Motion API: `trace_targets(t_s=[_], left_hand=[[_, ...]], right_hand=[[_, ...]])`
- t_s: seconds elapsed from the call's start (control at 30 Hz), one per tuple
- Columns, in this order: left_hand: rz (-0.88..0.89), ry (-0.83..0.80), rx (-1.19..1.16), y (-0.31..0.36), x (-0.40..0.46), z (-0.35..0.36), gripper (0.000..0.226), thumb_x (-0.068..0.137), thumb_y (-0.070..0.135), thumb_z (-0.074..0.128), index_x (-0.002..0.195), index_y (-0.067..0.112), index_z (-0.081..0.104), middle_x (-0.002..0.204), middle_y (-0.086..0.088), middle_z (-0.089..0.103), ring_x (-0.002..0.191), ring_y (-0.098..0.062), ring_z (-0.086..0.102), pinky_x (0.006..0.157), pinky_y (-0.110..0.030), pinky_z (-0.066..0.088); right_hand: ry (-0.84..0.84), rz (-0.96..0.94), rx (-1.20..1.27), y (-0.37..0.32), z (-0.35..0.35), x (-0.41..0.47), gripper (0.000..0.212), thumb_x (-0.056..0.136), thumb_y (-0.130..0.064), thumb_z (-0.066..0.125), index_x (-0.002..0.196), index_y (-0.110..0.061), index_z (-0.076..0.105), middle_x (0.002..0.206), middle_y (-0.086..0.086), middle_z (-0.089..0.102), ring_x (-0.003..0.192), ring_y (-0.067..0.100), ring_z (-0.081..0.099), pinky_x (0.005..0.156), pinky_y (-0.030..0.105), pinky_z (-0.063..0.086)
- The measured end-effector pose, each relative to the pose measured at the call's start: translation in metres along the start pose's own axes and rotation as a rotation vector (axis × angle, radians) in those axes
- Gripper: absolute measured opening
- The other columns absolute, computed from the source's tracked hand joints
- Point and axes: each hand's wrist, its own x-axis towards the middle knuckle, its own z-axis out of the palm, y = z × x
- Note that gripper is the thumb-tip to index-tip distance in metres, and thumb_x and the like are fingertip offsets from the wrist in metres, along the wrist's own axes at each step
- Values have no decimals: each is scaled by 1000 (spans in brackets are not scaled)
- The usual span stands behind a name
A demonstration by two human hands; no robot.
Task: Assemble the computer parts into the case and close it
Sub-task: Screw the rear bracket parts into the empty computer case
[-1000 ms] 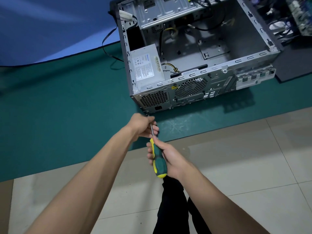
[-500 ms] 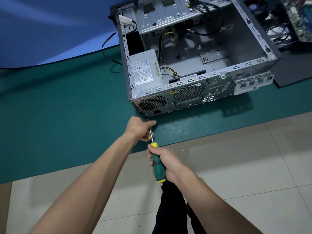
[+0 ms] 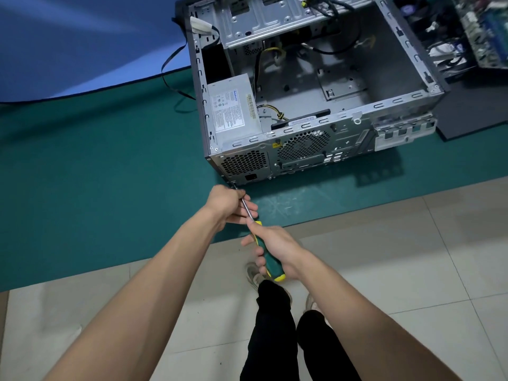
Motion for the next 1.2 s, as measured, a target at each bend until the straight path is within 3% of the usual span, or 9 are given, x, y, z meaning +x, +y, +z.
trace_targets(t_s=[0.13, 0.27, 0.4, 0.67, 0.8, 1.07, 1.2], left_hand=[[-3, 28, -114, 0, -13, 11, 28, 102, 15, 36, 79, 6, 49, 46, -5, 62, 38, -16, 61, 38, -23, 51], [79, 65, -274, 5, -40, 24, 30, 103, 17, 32, 79, 6, 47, 66, -12, 61, 44, -19, 62, 40, -28, 52], [216, 79, -324, 24, -79, 32, 32, 104, 19, 29, 80, 8, 47, 72, -14, 65, 44, -18, 63, 39, -26, 51], [477, 40, -300, 98, -148, 48, 22, 99, 17, 42, 87, 5, 57, 68, -10, 67, 43, -15, 60, 40, -23, 49], [592, 4, -312, 136, -162, 56, 9, 94, 11, 53, 90, 4, 58, 63, -7, 68, 44, -17, 59, 41, -24, 49], [655, -87, -146, 223, -114, 90, 23, 96, 11, 49, 78, 3, 60, 54, -6, 60, 40, -16, 51, 39, -22, 43], [652, -137, -61, 268, -70, 120, 26, 96, 11, 48, 74, 4, 58, 51, -5, 59, 38, -15, 49, 39, -22, 40]], right_hand=[[-17, 25, -117, -17, -15, -15, 43, 90, -51, 56, 80, -9, 63, 47, -4, 43, 37, 11, 39, 43, 18, 33], [139, -184, -519, -35, -29, -38, 36, 85, -45, 62, 70, -12, 61, 42, -2, 46, 34, 13, 41, 40, 18, 31], [279, -345, -902, -67, -41, -75, 33, 76, -46, 61, 64, -15, 63, 37, -3, 47, 36, 16, 47, 47, 23, 37], [529, -601, -1251, -143, -63, -155, 27, 77, -36, 57, 62, -17, 47, 57, -1, 51, 59, 23, 52, 49, 27, 32], [653, -634, -1085, -182, -78, -172, 30, 78, -37, 57, 58, -17, 45, 59, 2, 53, 62, 26, 57, 51, 27, 36], [705, -766, -672, -254, -135, -165, 51, 86, -29, 65, 44, -19, 38, 36, -6, 39, 35, 10, 40, 49, 25, 31], [722, -760, -615, -287, -168, -152, 48, 89, -30, 64, 53, -17, 35, 43, -4, 34, 45, 16, 32, 52, 26, 26]])
